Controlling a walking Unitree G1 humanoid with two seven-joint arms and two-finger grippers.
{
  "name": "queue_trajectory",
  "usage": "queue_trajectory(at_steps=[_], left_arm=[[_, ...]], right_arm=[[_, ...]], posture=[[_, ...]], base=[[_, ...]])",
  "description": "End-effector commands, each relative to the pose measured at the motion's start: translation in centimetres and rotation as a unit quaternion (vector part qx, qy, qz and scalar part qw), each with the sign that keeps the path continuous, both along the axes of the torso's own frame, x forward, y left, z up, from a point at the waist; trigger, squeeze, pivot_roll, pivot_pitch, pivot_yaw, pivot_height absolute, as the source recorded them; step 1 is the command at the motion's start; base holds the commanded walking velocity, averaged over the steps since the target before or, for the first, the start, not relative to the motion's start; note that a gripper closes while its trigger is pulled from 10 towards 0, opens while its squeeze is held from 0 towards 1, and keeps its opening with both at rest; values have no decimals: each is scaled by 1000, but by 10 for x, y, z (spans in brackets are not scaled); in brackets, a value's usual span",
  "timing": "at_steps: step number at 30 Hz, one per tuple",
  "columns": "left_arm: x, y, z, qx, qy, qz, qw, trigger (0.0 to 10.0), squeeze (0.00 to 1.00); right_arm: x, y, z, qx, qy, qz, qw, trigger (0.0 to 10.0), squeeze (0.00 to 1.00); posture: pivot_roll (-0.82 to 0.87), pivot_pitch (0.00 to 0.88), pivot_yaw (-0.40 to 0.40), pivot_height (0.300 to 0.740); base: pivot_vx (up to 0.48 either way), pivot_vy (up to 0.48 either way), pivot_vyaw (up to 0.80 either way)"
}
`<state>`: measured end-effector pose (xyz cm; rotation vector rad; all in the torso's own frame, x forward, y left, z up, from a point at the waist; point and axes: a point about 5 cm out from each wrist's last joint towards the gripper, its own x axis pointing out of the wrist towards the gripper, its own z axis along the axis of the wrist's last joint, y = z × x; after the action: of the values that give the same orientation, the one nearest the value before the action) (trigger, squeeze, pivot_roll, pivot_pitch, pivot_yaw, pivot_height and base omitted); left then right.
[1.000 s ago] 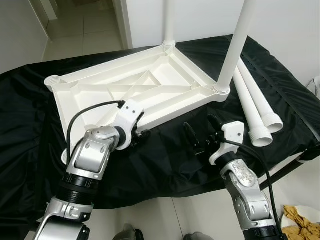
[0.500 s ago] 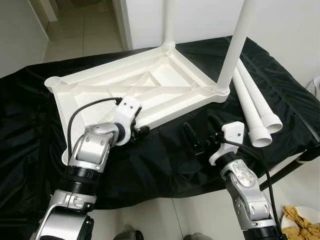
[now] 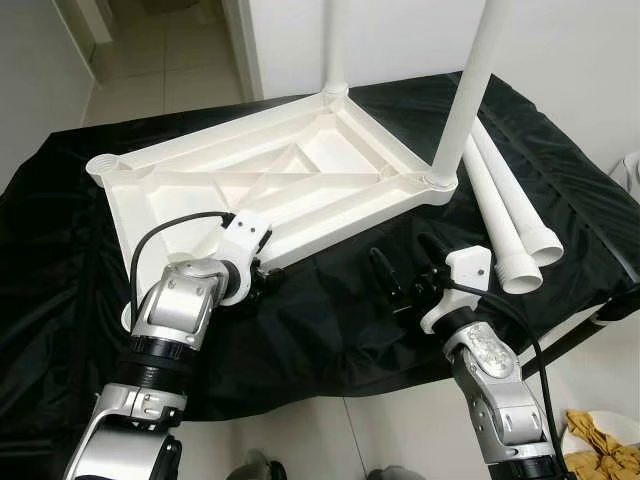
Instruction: Building children table
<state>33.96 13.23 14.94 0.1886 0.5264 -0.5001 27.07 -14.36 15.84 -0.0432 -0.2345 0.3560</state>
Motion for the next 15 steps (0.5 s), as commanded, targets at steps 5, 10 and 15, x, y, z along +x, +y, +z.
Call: queue_trajectory(at_steps=[5, 10, 15], left_arm=[[4, 27, -10, 43, -3, 146, 988, 0, 0], [4, 32, -8, 42, -10, 163, 986, 0, 0], [3, 37, -7, 56, -17, 172, 983, 0, 0]], right_arm=[[-1, 3, 0, -5, 2, 5, 1000, 10000, 0], [-1, 3, 0, -5, 3, 6, 1000, 10000, 0], [-1, 3, 0, -5, 3, 6, 1000, 10000, 0]], posture=[[-121, 87, 69, 740], [-120, 88, 69, 740], [-113, 90, 66, 740]], base=[[0, 0, 0], [0, 0, 0], [0, 0, 0]])
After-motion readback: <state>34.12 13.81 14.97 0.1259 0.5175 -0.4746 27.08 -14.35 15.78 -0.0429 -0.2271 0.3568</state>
